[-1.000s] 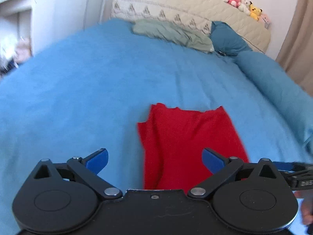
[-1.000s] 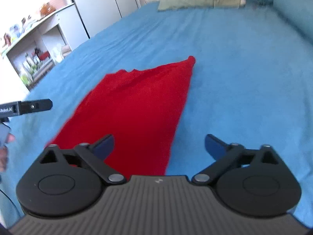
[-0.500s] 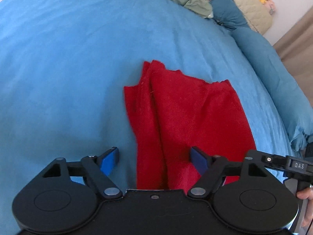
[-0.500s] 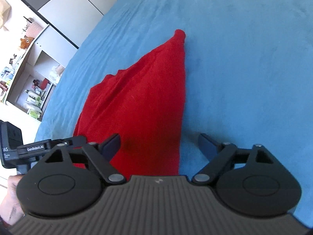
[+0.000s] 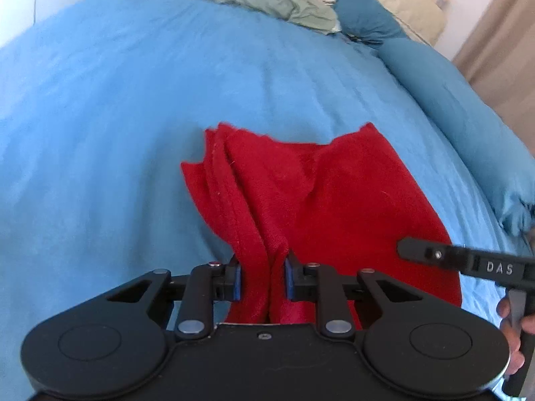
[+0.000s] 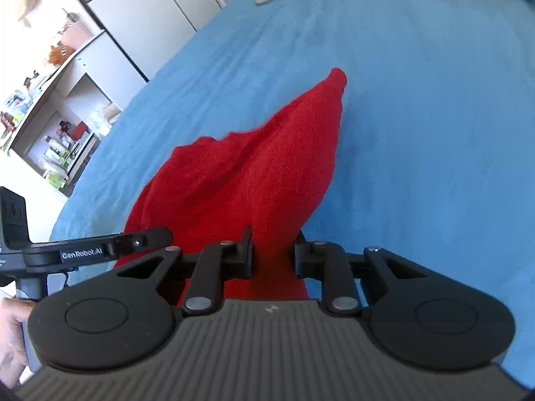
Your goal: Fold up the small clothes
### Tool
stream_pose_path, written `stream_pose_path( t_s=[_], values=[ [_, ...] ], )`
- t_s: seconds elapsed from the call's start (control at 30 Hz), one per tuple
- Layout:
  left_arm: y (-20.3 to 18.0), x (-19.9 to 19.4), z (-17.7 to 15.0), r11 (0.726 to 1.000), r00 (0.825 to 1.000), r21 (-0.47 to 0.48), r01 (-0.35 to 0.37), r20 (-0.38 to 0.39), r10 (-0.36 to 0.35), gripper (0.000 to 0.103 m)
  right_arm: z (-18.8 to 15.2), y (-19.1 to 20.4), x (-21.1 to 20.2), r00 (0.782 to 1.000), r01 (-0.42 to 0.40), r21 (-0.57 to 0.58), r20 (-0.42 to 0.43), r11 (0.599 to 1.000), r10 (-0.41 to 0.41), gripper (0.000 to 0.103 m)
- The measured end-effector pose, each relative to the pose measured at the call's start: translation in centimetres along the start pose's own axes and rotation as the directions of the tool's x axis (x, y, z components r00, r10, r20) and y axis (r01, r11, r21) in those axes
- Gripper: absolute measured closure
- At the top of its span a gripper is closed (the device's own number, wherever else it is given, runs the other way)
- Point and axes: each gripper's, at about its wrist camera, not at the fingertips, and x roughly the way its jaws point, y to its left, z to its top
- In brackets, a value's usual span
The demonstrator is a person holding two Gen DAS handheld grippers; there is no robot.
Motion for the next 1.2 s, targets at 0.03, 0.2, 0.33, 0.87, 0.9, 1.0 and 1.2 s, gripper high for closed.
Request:
stream_pose_path(
  t_s=[0.03,0.2,0.33,0.87,0.9,1.0,1.2],
  values=[
    [-0.8,-0.7,-0.3,1.0,1.0,0.013,0.003,0.009,-0.003,0.078,-0.1,0.3,-1.1,1.0,0.002,-0.011,0.007,1.0,-0.002,0.067],
    [-5.0,-5.2,-3.2,0.998,0.998,0.04,0.041,0.044,-0.043,0.078,-2.4,0.3,-8.6,0.999,-0.004,-0.035,0.038,0.999,0.006,0.067],
    [-9.1,-7.4,-7.3,0.995,0.996,0.071,0.07,0.054,-0.073,0.078,-6.3,-0.6,-14.2,0.998,0.02,-0.055,0.053,0.998,-0.017,0.067],
    [-14.3,-5.0,-17.0,0.989,1.0,0.148,0.001,0.03,-0.005,0.07,-18.7,-9.0,-16.6,0.999,0.016,0.109,0.043,0.994,-0.021,0.063],
    [-14.5,-5.1,-16.9,0.987,1.0,0.16,-0.01,0.029,0.005,0.068,-18.6,-8.9,-16.8,0.999,0.021,0.102,0.043,0.995,-0.026,0.06],
    [-14.7,-6.3,-17.2,0.983,0.998,0.178,-0.041,0.051,0.033,0.059,-18.2,-8.3,-18.0,0.993,0.06,0.08,0.093,0.995,-0.067,0.03],
    [-13.0,-7.0,-18.2,0.979,0.982,0.139,-0.148,0.14,0.129,0.039,-18.3,-9.0,-18.5,0.969,0.18,0.07,0.16,0.981,-0.189,0.008]
  ],
)
